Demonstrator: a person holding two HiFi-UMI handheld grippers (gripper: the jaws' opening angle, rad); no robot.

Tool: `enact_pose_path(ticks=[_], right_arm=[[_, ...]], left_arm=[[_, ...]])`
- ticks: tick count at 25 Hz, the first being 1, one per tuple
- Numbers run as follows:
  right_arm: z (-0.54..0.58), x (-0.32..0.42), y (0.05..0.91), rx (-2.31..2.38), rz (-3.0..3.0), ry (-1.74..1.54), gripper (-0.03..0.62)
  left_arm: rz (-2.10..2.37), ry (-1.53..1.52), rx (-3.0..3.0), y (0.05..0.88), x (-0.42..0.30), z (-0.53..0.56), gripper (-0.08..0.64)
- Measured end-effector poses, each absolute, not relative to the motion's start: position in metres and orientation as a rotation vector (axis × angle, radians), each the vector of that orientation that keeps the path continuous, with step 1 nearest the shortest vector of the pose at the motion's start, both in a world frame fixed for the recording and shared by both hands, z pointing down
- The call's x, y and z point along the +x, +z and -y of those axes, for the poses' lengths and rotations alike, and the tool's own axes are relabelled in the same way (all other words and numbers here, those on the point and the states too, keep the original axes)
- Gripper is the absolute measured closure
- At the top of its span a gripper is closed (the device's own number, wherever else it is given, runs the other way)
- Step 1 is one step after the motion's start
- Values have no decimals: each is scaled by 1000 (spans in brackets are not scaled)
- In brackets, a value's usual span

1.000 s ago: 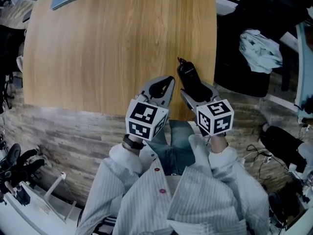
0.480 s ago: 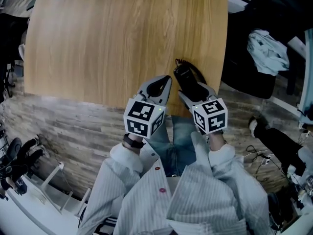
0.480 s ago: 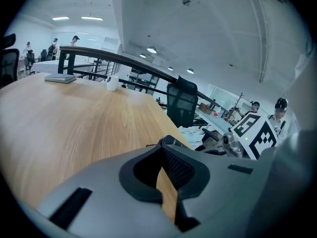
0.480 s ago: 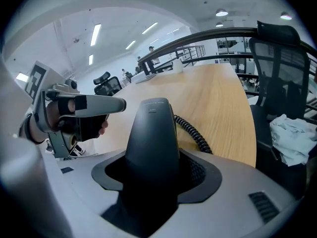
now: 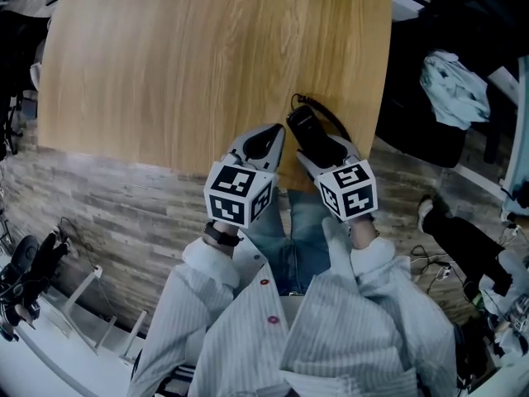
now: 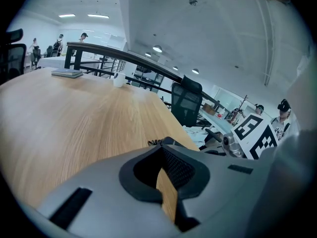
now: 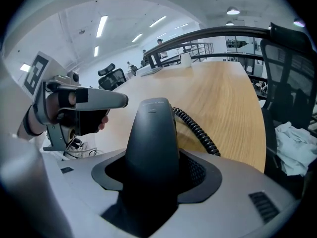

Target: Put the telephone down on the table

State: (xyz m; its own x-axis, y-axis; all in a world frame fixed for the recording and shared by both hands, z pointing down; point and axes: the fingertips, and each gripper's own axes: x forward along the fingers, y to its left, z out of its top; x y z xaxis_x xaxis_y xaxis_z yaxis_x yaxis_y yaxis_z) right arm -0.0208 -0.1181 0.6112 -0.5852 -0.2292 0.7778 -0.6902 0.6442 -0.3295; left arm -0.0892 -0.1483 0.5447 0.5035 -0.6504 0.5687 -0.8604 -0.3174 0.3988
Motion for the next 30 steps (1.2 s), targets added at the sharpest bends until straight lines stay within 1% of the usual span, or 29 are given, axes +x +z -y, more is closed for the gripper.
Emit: enact_pose_path(ticks=[11, 30], right_arm=[[110, -22, 620, 693, 2100, 690, 301], [109, -24, 621, 693, 2064, 698, 301]], left_arm=[[1263, 374, 2063, 540, -97, 145, 551], [1276, 351, 2086, 529, -107, 141, 551]])
